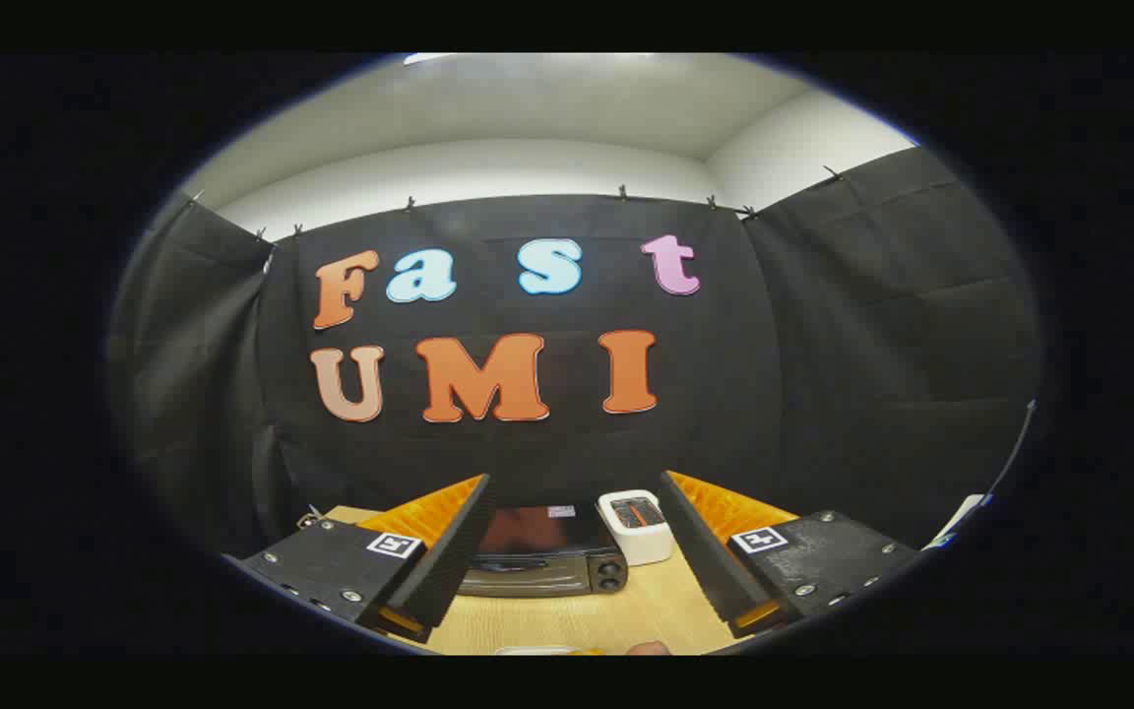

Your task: Open the toaster oven, put the food inside, and close the toaster oven door.

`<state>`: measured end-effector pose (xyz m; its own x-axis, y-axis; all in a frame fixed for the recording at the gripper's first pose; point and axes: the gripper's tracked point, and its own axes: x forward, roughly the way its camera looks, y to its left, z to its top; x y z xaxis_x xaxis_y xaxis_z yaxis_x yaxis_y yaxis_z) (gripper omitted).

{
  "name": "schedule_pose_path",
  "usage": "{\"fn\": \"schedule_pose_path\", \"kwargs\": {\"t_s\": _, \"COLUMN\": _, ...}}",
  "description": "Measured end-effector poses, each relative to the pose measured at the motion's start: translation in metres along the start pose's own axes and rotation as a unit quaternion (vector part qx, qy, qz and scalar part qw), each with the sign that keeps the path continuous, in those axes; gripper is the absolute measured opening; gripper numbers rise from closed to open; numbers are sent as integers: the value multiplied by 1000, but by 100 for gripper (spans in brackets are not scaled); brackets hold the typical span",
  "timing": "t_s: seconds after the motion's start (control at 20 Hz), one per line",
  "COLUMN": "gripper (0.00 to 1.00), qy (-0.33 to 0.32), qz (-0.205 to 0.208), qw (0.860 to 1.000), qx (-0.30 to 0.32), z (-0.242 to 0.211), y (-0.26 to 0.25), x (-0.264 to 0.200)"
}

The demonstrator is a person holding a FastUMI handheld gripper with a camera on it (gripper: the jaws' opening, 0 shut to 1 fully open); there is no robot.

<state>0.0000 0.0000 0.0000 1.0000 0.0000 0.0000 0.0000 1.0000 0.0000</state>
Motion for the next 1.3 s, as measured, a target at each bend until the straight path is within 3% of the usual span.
{"fn": "schedule_pose_path", "kwargs": {"t_s": 1.3, "gripper": 99, "qy": 20, "qz": 15, "qw": 1000, "qx": -7, "z": -22, "y": 9, "x": -9}}
